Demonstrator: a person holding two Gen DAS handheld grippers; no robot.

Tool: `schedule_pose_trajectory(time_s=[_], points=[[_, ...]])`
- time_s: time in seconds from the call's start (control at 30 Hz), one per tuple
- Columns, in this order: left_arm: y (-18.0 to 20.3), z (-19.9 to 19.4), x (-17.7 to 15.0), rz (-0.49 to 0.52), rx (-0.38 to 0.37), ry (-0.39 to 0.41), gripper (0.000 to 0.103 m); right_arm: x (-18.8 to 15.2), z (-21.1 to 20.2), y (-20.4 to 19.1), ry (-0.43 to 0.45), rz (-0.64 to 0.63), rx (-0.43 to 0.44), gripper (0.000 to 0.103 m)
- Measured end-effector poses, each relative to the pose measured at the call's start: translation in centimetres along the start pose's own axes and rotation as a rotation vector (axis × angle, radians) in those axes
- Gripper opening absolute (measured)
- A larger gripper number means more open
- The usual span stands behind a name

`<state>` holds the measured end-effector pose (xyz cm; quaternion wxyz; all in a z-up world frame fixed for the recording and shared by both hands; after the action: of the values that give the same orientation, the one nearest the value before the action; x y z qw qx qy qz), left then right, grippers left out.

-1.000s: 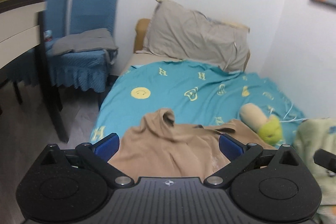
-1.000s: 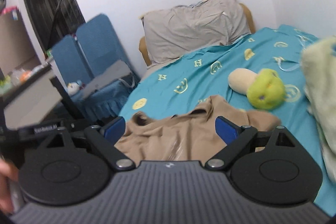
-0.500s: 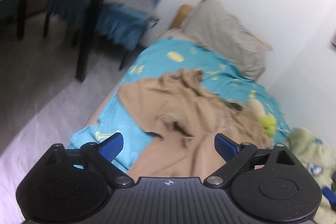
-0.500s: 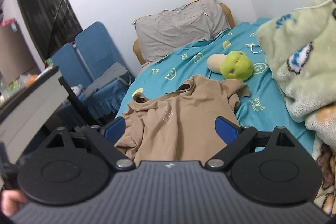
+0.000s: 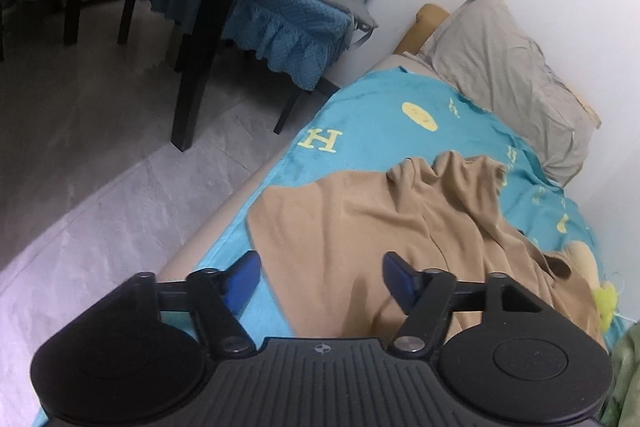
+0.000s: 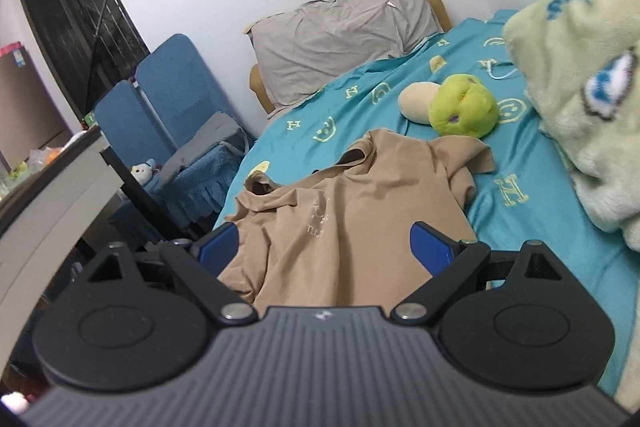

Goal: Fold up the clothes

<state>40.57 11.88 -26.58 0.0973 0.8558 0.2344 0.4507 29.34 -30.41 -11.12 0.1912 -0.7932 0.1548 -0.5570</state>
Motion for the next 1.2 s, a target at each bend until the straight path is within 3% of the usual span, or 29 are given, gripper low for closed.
schedule_pose_trajectory(time_s=[0.13,0.2,0.23,0.43,0.6,0.7,0.73,0.87,0.93,1.07,1.2], points=[[0.3,2.9,0.2,0.066,0.051,-0.004,0.039,-0.2,2.0,1.1,-0.020,0.041,-0.022,0.094],[0.7,3.4,0.8,0.125,0.076,0.010,0.022,-0.4,2.2,1.8,-0.021,0.066,-0.038,0.094],[1.0,3.3,1.6,0.147,0.075,0.016,0.004,-0.3,2.0,2.4,-0.006,0.077,-0.062,0.094],[3.1,3.1,6.6,0.277,0.078,0.061,0.002,0.6,1.2,4.4,0.067,0.107,-0.174,0.094],[3.2,3.9,13.6,0.394,0.297,0.200,0.002,0.4,1.5,4.6,0.062,0.068,-0.206,0.094],[1.9,5.0,15.5,0.436,0.447,0.240,0.003,0.2,1.8,5.0,0.052,0.067,-0.219,0.094],[1.5,5.3,15.4,0.419,0.444,0.221,0.004,0.1,1.9,5.0,0.050,0.065,-0.222,0.094],[-0.1,4.2,13.3,0.314,0.310,0.140,0.028,0.2,2.2,4.8,0.054,0.036,-0.218,0.094],[-0.7,2.3,11.1,0.315,0.237,0.069,0.031,0.1,2.4,4.5,0.051,0.028,-0.207,0.094],[-1.7,-4.1,5.2,0.325,0.060,-0.109,0.052,0.0,2.4,3.9,0.039,0.029,-0.172,0.094],[-4.4,-11.3,-2.5,0.221,0.023,-0.351,0.061,0.1,1.5,3.4,0.041,0.021,-0.156,0.094]])
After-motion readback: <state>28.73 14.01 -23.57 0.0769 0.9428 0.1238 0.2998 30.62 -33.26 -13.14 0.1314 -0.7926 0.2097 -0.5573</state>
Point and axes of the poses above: each gripper's, at about its wrist camera, not at the fingertips, and z roughly the way its jaws point, y to its right, x to its top, the point moved 10 cm from there along z, roughly the way its jaws point, and after that the axes turned 9 degrees about y, right-handed, at the moved point
